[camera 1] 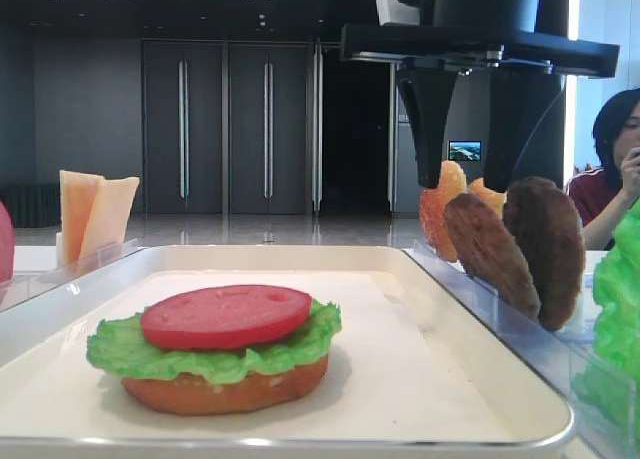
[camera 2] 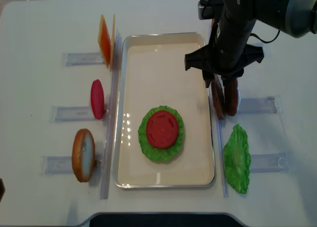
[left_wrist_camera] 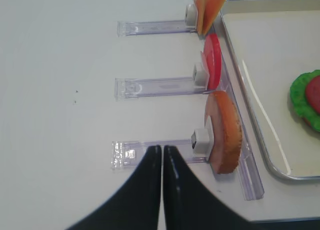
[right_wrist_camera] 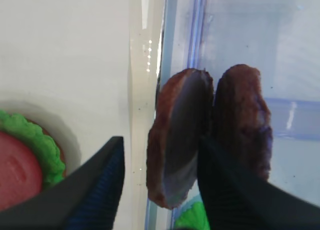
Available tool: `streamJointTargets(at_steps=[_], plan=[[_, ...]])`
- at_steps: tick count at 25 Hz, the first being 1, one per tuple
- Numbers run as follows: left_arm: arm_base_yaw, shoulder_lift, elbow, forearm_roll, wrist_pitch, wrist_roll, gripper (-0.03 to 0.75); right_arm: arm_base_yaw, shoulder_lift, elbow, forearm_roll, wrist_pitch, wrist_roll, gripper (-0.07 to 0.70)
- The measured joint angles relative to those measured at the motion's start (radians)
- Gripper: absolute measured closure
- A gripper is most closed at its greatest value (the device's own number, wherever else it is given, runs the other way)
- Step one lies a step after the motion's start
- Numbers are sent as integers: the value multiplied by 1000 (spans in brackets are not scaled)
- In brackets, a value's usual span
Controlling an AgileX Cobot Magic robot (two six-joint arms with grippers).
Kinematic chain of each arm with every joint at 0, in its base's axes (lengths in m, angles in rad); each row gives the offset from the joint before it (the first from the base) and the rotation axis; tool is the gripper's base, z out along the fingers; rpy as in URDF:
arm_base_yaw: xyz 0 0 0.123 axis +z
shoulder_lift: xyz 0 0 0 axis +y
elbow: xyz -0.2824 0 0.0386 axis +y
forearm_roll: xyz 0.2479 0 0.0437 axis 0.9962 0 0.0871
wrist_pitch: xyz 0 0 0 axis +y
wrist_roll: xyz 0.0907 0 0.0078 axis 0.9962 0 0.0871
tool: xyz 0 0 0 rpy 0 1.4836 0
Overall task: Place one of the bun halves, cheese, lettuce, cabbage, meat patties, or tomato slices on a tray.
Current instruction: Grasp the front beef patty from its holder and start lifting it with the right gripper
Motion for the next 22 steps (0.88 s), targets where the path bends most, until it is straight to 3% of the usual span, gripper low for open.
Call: streamJointTargets(at_steps=[19, 22], plan=[[0, 0, 0, 0, 0, 0, 716, 24, 73, 0, -44, 4, 1, 279], [0, 0, 0, 1, 0, 0, 716, 29, 76, 0, -78, 15, 1, 307]])
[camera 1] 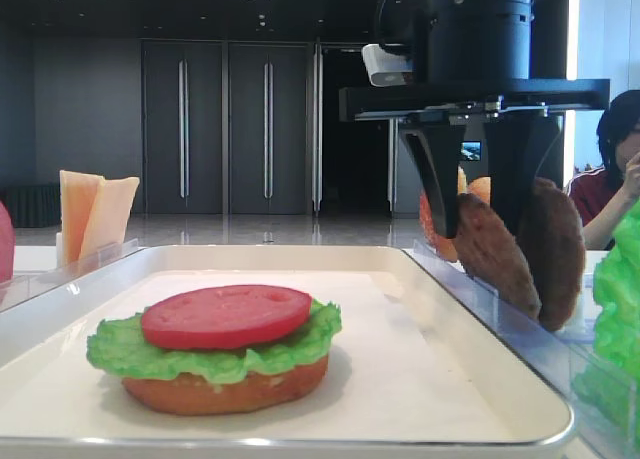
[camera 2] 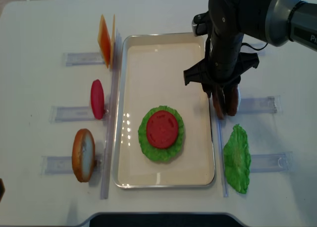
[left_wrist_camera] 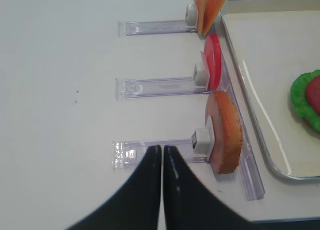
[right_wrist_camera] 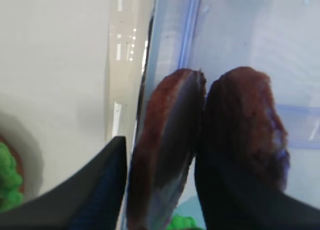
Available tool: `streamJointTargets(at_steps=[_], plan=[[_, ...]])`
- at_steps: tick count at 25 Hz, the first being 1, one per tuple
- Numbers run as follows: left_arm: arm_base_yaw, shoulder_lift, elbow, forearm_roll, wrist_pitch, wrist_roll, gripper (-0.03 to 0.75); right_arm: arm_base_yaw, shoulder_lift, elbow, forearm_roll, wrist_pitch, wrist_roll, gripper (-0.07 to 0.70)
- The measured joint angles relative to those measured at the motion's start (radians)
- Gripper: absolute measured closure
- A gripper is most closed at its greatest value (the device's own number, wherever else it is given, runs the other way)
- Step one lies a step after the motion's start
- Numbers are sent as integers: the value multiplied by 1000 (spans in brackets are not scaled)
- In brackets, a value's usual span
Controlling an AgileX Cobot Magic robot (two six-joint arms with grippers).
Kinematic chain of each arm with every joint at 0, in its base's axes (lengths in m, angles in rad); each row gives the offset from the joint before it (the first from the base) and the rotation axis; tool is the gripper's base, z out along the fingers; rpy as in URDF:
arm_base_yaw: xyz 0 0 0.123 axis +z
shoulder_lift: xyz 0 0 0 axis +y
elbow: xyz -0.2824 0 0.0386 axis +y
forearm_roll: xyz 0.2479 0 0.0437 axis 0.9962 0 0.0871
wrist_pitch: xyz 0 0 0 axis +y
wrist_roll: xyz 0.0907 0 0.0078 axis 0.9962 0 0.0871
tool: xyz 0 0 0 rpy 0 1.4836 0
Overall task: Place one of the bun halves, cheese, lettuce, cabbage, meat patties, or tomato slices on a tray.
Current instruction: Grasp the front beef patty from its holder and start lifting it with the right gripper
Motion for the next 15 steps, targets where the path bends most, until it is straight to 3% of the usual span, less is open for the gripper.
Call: streamJointTargets(at_steps=[7, 15], plan=[[0, 0, 0, 7, 0, 0, 714, 0, 0, 0, -66, 14, 6, 493], [0, 0, 0, 10, 0, 0, 716, 0, 0, 0, -71, 30, 14, 496]])
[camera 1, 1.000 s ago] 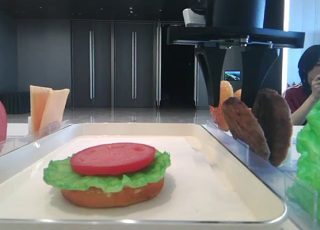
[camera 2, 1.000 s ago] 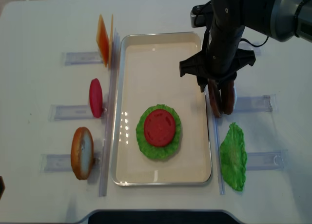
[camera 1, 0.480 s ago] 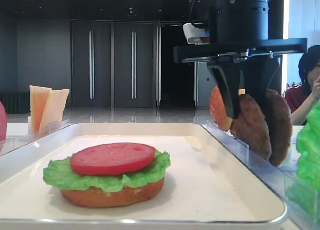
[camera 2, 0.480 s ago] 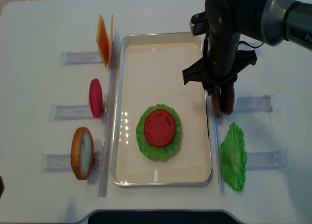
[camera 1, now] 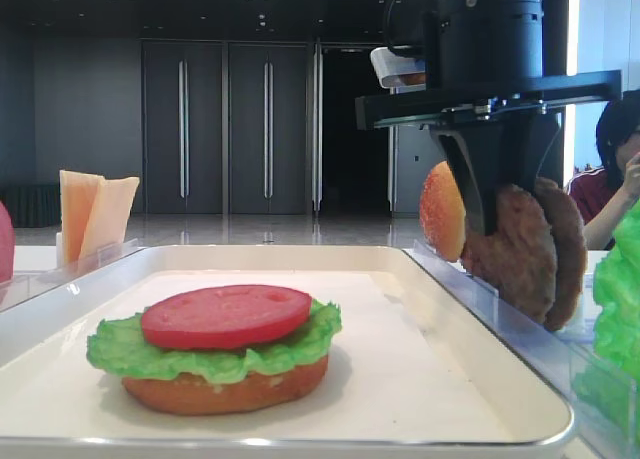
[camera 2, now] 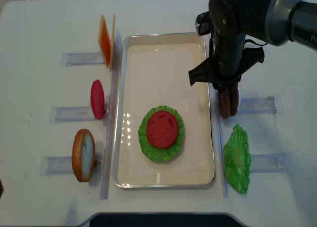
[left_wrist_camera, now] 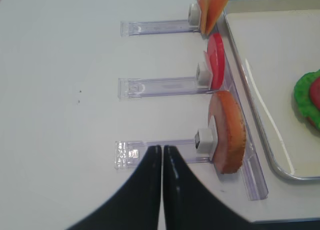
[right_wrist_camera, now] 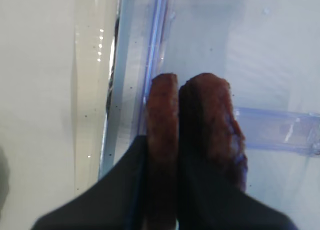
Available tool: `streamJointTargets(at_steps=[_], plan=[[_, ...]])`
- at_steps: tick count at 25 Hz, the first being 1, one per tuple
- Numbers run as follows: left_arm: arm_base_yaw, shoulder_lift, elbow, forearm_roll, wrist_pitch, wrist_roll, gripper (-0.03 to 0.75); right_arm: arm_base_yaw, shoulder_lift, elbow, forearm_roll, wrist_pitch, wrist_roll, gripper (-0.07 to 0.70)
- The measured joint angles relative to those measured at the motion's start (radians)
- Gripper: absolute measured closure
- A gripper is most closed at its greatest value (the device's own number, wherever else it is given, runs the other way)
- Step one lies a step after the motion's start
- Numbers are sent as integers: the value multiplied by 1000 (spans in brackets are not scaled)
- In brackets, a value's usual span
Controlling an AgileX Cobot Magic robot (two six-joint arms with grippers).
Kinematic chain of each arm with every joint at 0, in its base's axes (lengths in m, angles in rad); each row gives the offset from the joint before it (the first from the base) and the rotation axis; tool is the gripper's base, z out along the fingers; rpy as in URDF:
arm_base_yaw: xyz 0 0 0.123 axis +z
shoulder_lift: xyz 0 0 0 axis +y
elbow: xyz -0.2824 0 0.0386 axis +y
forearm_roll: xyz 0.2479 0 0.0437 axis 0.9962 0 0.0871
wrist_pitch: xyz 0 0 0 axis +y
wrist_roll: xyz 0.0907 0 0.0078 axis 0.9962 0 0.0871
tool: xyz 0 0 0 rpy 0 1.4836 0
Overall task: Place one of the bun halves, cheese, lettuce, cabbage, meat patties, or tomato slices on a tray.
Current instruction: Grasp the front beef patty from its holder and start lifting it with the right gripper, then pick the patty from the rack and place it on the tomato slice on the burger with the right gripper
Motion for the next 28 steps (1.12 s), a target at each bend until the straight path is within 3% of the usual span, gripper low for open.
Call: streamJointTargets(at_steps=[9, 22, 25, 28], plan=[[0, 0, 0, 0, 0, 0, 716, 0, -48, -66, 24, 85, 5, 496], [0, 0, 0, 1, 0, 0, 716, 5, -221, -105, 153, 91, -24, 496], [0, 0, 0, 1, 0, 0, 716, 8, -261, -75, 222, 67, -51, 496], [0, 0, 0, 1, 0, 0, 716, 10, -315, -2, 285, -22, -62, 496]])
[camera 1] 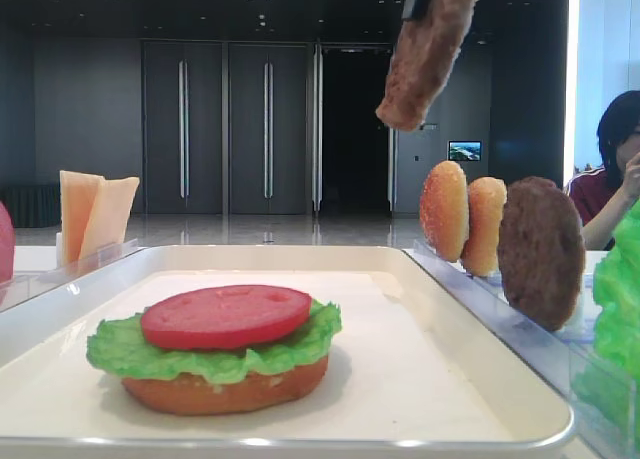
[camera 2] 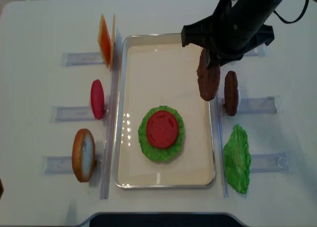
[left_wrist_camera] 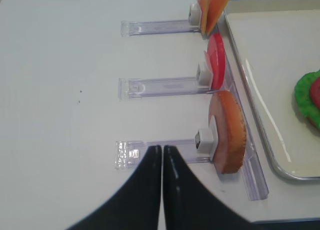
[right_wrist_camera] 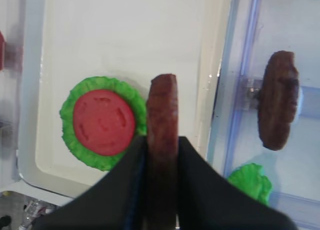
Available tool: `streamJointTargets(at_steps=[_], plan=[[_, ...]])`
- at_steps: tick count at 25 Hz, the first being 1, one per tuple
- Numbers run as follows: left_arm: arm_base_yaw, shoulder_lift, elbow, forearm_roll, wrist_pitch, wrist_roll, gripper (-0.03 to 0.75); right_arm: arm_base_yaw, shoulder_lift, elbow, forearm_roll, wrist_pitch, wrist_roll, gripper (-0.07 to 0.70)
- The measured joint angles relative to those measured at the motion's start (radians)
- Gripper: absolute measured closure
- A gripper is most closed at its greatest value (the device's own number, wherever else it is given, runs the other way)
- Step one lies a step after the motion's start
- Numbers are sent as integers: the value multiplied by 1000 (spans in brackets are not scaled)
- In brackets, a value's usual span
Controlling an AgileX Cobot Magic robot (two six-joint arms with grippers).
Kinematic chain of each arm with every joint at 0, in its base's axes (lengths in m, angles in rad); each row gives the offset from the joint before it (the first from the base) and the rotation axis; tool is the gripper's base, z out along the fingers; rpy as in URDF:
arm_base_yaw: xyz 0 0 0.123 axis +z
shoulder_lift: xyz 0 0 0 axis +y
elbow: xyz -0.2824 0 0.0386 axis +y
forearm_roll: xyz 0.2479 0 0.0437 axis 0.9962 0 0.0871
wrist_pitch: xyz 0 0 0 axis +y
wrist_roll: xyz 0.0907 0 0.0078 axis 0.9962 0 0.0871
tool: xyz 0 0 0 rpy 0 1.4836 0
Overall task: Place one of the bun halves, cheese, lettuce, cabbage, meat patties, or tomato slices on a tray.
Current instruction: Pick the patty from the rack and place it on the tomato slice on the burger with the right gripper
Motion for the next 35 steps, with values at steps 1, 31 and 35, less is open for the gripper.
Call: streamJointTargets(at_steps=[1, 31, 35], plan=[[0, 0, 0, 0, 0, 0, 716, 0, -20, 31, 22, -29, -6, 496], [0, 0, 0, 0, 0, 0, 716, 78, -9, 510, 1067, -653, -877, 496], [0, 0, 0, 0, 0, 0, 716, 78, 43, 510, 1218, -634, -1025, 496]])
